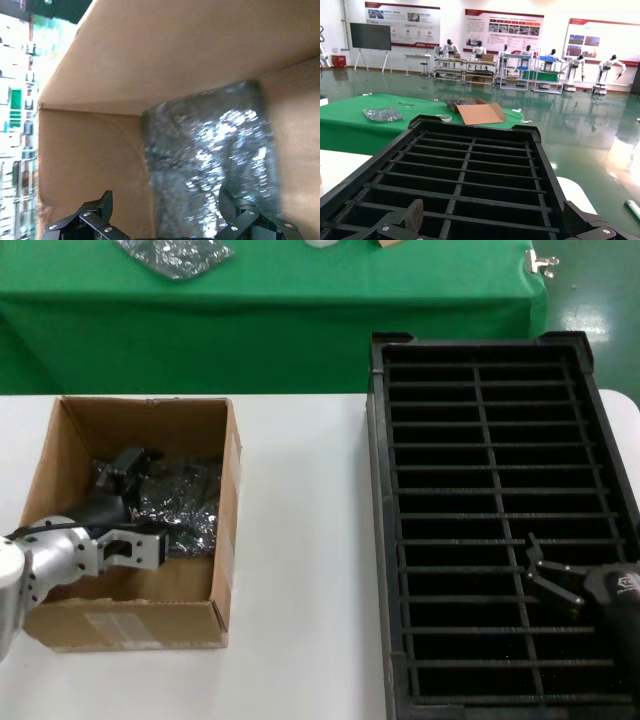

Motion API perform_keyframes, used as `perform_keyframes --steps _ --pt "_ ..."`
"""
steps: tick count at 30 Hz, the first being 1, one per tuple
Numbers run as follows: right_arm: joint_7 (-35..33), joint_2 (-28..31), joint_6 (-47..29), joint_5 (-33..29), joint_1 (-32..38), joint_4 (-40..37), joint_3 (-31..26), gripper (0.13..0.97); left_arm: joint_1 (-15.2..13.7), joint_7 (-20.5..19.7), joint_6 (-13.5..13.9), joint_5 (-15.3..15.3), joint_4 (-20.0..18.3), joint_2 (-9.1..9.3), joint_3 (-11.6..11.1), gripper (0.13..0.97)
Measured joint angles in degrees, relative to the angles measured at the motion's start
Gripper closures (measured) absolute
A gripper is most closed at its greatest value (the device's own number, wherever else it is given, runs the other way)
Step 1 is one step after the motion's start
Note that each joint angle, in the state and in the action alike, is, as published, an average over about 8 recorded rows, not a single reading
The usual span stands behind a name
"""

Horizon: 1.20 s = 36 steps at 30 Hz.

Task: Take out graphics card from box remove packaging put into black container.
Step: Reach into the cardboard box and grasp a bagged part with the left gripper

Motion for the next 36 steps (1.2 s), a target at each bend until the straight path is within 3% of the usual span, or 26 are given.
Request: perform_keyframes --steps 6,10,13,19,22,27,36 --pt "0.0 0.0 0.0 0.0 0.0 0.0 0.0 0.129 4.2 -16.2 1.7 9.2 -8.5 -2.62 3.8 0.348" --pt "0.0 0.0 0.0 0.0 0.0 0.0 0.0 0.129 5.2 -22.3 1.6 12.9 -10.6 -3.50 5.8 0.346" --pt "0.0 0.0 0.0 0.0 0.0 0.0 0.0 0.129 4.1 -21.5 0.6 12.7 -8.4 -3.05 6.2 0.346" --pt "0.0 0.0 0.0 0.0 0.0 0.0 0.0 0.129 0.6 -13.0 -1.1 8.6 -0.4 -0.72 4.4 0.277" --pt "0.0 0.0 0.0 0.0 0.0 0.0 0.0 0.129 0.3 -12.4 -1.2 7.9 0.2 -0.25 4.4 0.254" --pt "0.0 0.0 0.0 0.0 0.0 0.0 0.0 0.129 2.7 -19.6 -0.6 10.8 -5.9 -1.55 6.8 0.195" --pt "0.0 0.0 0.0 0.0 0.0 0.0 0.0 0.129 8.9 -37.2 1.4 20.8 -20.5 -6.80 10.2 0.142"
